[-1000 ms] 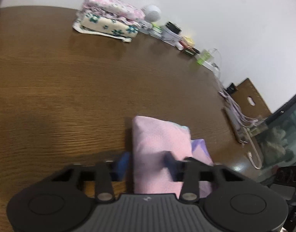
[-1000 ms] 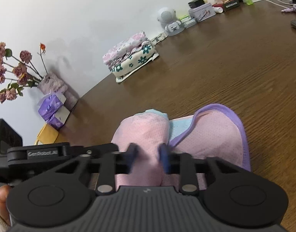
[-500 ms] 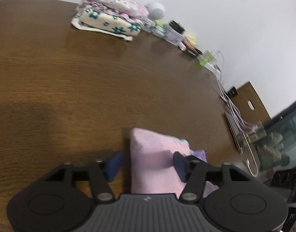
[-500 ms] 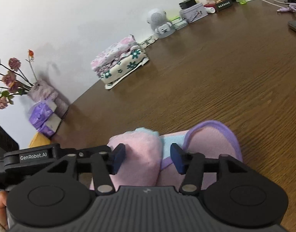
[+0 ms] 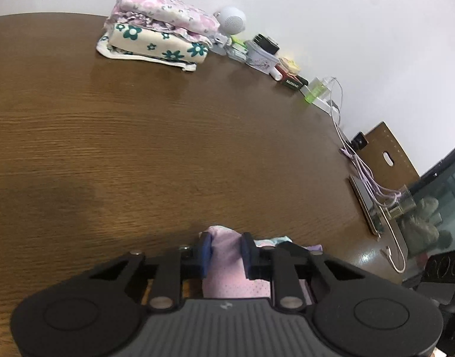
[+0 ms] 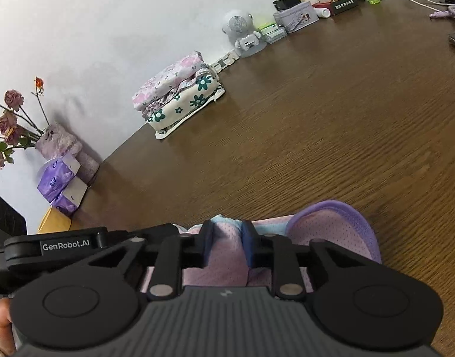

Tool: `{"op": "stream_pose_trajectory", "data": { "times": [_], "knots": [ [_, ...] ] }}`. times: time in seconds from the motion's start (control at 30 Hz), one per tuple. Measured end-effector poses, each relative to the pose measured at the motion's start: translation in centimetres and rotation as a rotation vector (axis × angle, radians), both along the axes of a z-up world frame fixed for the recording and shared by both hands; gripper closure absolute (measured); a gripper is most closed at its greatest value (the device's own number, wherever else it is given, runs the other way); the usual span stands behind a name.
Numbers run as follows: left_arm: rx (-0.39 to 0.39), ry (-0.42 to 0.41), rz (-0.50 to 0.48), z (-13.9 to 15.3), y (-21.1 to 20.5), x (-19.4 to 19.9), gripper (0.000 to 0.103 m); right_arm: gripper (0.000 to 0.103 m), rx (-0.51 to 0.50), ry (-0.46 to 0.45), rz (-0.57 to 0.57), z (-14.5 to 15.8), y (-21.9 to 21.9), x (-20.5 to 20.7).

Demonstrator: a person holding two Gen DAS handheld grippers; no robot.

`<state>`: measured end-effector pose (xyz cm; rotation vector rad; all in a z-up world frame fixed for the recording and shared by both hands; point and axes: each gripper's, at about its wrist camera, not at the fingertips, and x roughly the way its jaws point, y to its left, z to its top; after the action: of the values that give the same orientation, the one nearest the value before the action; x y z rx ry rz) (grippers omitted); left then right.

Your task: Fold clothes

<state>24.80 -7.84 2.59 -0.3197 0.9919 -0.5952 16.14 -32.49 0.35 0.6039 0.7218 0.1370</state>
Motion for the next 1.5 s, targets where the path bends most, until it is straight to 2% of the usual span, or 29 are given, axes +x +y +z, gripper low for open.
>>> {"op": "stream_pose_trajectory", "data": {
  "times": [0.03, 0.07, 0.1, 0.13, 0.17, 0.2, 0.3, 0.47, 0.6, 0.67, 0.7, 0.73, 0.83, 0.87, 0.9, 0.97, 1.0, 1.03, 1.07, 1.1, 1.13, 1.17, 1.2, 1.23, 1.3, 1.37, 1.4, 1.43, 1.5],
  "knots": [
    [-0.006, 0.0, 0.007, -0.1, 0.1, 0.1, 0.052, 0.063, -0.005, -0.003, -0.004, 0.0, 0.0, 0.0],
    [-0.011, -0.015, 0.003, 0.0, 0.1, 0.0, 0.058, 0.065, -0.009, -0.007, -0.009, 0.0, 0.0, 0.0],
    [-0.003, -0.026, -0.015, -0.1, -0.1, 0.0, 0.075, 0.08, -0.006, -0.008, -0.007, 0.0, 0.0, 0.0],
    [0.006, -0.036, -0.035, -0.1, -0.3, 0.0, 0.083, 0.086, -0.002, -0.009, -0.005, 0.0, 0.0, 0.0],
    [0.001, -0.033, -0.036, -0.1, -0.3, 0.0, 0.082, 0.086, 0.001, -0.01, -0.003, 0.0, 0.0, 0.0],
    [-0.006, -0.027, -0.034, -0.1, -0.2, 0.0, 0.081, 0.084, 0.005, -0.011, -0.002, -0.1, 0.0, 0.0],
    [-0.04, -0.006, -0.016, -0.1, 0.4, 0.1, 0.039, 0.053, 0.058, -0.041, -0.033, 0.2, -0.8, -0.7],
    [-0.053, -0.006, 0.004, 0.7, 1.6, 0.0, 0.037, 0.053, 0.017, -0.055, -0.015, 1.0, -0.4, -1.9],
    [-0.026, -0.003, -0.04, 0.6, 1.0, -0.7, 0.04, 0.053, -0.01, -0.028, 0.009, 0.7, 0.7, -1.7],
    [0.002, -0.019, -0.06, 0.5, 0.4, -1.2, 0.049, 0.058, -0.021, -0.02, 0.013, 0.5, 1.0, -1.7],
    [0.016, -0.029, -0.07, 0.4, 0.1, -1.4, 0.065, 0.07, -0.026, -0.018, 0.016, 0.5, 1.2, -1.7],
    [0.022, -0.036, -0.08, 0.3, -0.1, -1.6, 0.075, 0.079, -0.028, -0.017, 0.022, 0.4, 1.4, -1.7],
    [0.024, -0.048, -0.095, 0.4, -0.3, -2.0, 0.071, 0.075, -0.02, -0.022, 0.022, 0.5, 1.3, -2.0],
    [0.018, -0.046, -0.099, 0.5, -0.2, -2.2, 0.064, 0.069, -0.007, -0.026, 0.02, 0.5, 1.2, -2.1],
    [0.01, -0.038, -0.104, 0.5, -0.1, -2.2, 0.045, 0.062, 0.0, -0.026, 0.015, 0.6, 1.0, -2.3],
    [0.033, -0.067, -0.113, 0.7, -0.2, -2.6, 0.052, 0.068, -0.033, -0.029, 0.012, 0.6, 1.3, -2.6],
    [0.047, -0.084, -0.117, 0.8, -0.3, -2.9, 0.069, 0.081, -0.041, -0.031, 0.018, 0.6, 1.4, -2.7],
    [0.06, -0.101, -0.121, 0.9, -0.4, -3.1, 0.073, 0.082, -0.042, -0.029, 0.022, 0.6, 1.6, -2.8],
    [0.058, -0.095, -0.116, 0.9, -0.4, -3.0, 0.072, 0.081, -0.045, -0.032, 0.018, 0.7, 1.7, -2.9],
    [0.053, -0.085, -0.109, 0.8, -0.3, -3.0, 0.063, 0.074, -0.052, -0.032, 0.013, 0.8, 1.7, -3.0],
    [0.053, -0.071, -0.101, 0.7, -0.2, -2.8, 0.045, 0.056, -0.059, -0.032, 0.008, 0.9, 1.7, -3.2],
    [0.055, -0.066, -0.094, 0.7, -0.1, -2.8, 0.042, 0.054, -0.071, -0.036, 0.007, 1.0, 1.7, -3.4],
    [0.057, -0.078, -0.091, 0.7, 0.0, -2.9, 0.046, 0.057, -0.082, -0.04, 0.006, 1.1, 1.8, -3.6],
    [0.059, -0.085, -0.095, 0.8, 0.1, -3.0, 0.056, 0.068, -0.088, -0.042, 0.01, 1.1, 1.9, -3.8],
    [0.061, -0.097, -0.106, 0.8, 0.1, -3.3, 0.073, 0.077, -0.101, -0.048, 0.019, 1.2, 2.2, -4.1],
    [0.065, -0.1, -0.106, 0.8, 0.2, -3.6, 0.067, 0.074, -0.116, -0.052, 0.018, 1.5, 2.4, -4.5],
    [0.068, -0.096, -0.099, 0.8, 0.2, -3.7, 0.049, 0.062, -0.123, -0.053, 0.018, 1.6, 2.5, -4.6],
    [0.067, -0.099, -0.095, 0.8, 0.3, -3.8, 0.041, 0.058, -0.128, -0.057, 0.019, 1.7, 2.6, -4.8],
    [0.069, -0.108, -0.095, 0.8, 0.4, -4.2, 0.047, 0.061, -0.159, -0.067, 0.021, 1.8, 2.9, -5.1]
  ]
}}
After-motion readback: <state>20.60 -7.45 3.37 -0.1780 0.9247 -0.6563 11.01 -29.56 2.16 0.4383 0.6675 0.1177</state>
